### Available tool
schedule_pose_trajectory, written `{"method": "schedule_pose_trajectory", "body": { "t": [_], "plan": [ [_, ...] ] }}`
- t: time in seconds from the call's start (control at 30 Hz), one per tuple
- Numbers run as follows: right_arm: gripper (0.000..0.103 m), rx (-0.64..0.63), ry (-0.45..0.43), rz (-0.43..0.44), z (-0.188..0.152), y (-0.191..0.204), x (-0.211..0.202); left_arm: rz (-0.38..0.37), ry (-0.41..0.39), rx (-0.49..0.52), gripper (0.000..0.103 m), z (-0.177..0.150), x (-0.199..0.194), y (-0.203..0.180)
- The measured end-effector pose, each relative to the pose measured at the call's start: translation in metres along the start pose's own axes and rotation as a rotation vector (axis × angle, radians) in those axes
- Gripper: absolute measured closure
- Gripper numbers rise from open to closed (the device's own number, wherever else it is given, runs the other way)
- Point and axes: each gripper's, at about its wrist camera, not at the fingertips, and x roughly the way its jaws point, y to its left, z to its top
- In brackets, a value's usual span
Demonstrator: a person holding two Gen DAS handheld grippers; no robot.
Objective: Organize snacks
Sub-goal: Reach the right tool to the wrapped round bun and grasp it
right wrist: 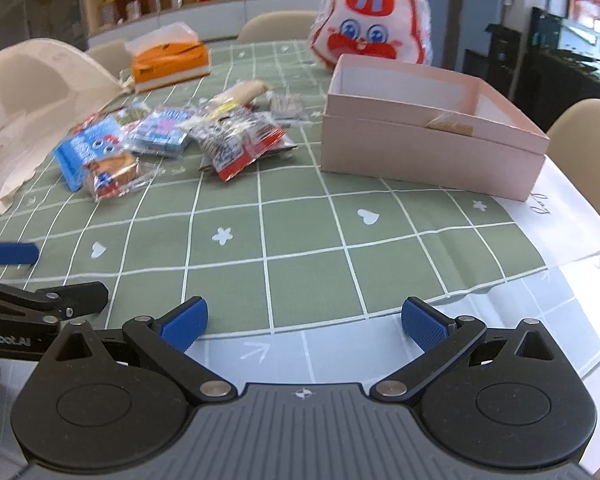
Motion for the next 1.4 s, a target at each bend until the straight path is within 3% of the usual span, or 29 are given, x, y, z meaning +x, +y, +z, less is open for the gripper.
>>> {"method": "schedule_pose_trajectory", "body": {
  "t": [0.07, 0.13, 0.17, 0.2, 0.27, 0.33, 0.53, 0.73, 0.83, 0.9, 0.97, 1.0, 1.2, 1.33, 1.4],
  "plan": [
    [0.0, -0.005, 0.012, 0.008, 0.001, -0.001, 0.0, -0.021, 0.012, 0.015, 0.002, 0.0, -0.001, 0.003],
    [0.0, -0.004, 0.005, 0.0, -0.001, 0.001, 0.0, -0.05, 0.008, -0.001, 0.012, 0.003, -0.005, 0.01],
    [0.0, -0.01, 0.004, 0.001, -0.001, 0.001, 0.0, -0.071, 0.001, -0.011, 0.033, 0.007, -0.007, 0.014],
    [0.0, -0.024, 0.011, 0.011, 0.001, 0.001, 0.001, -0.101, -0.004, -0.023, 0.06, 0.012, -0.008, 0.02],
    [0.0, -0.049, 0.029, 0.038, 0.009, 0.0, 0.006, -0.151, -0.009, -0.056, 0.076, 0.027, -0.007, 0.033],
    [0.004, -0.028, 0.009, 0.052, 0.015, 0.0, 0.009, -0.176, -0.038, -0.074, 0.076, 0.043, -0.006, 0.044],
    [0.004, -0.03, -0.121, 0.168, 0.043, 0.025, 0.005, -0.131, -0.164, -0.107, 0.075, 0.097, 0.009, 0.09],
    [0.004, -0.162, -0.125, 0.289, 0.073, 0.082, 0.031, -0.087, -0.114, -0.215, 0.075, 0.121, 0.066, 0.145],
    [0.004, -0.172, -0.083, 0.321, 0.089, 0.107, 0.058, -0.121, -0.127, -0.238, 0.076, 0.118, 0.074, 0.157],
    [0.009, -0.175, -0.06, 0.327, 0.097, 0.12, 0.075, -0.128, -0.15, -0.251, 0.076, 0.119, 0.07, 0.162],
    [0.026, -0.178, -0.021, 0.323, 0.1, 0.129, 0.087, -0.129, -0.173, -0.247, 0.075, 0.121, 0.063, 0.166],
    [0.028, -0.184, -0.017, 0.318, 0.099, 0.131, 0.088, -0.144, -0.176, -0.242, 0.075, 0.122, 0.061, 0.168],
    [0.04, -0.256, -0.041, 0.292, 0.078, 0.113, 0.059, -0.173, -0.128, -0.19, 0.074, 0.125, 0.078, 0.167],
    [0.04, -0.219, -0.034, 0.245, 0.064, 0.08, 0.038, -0.2, -0.098, -0.104, 0.067, 0.125, 0.082, 0.153],
    [0.04, -0.188, -0.043, 0.214, 0.058, 0.062, 0.03, -0.259, -0.056, -0.065, 0.067, 0.124, 0.082, 0.141]
  ]
}}
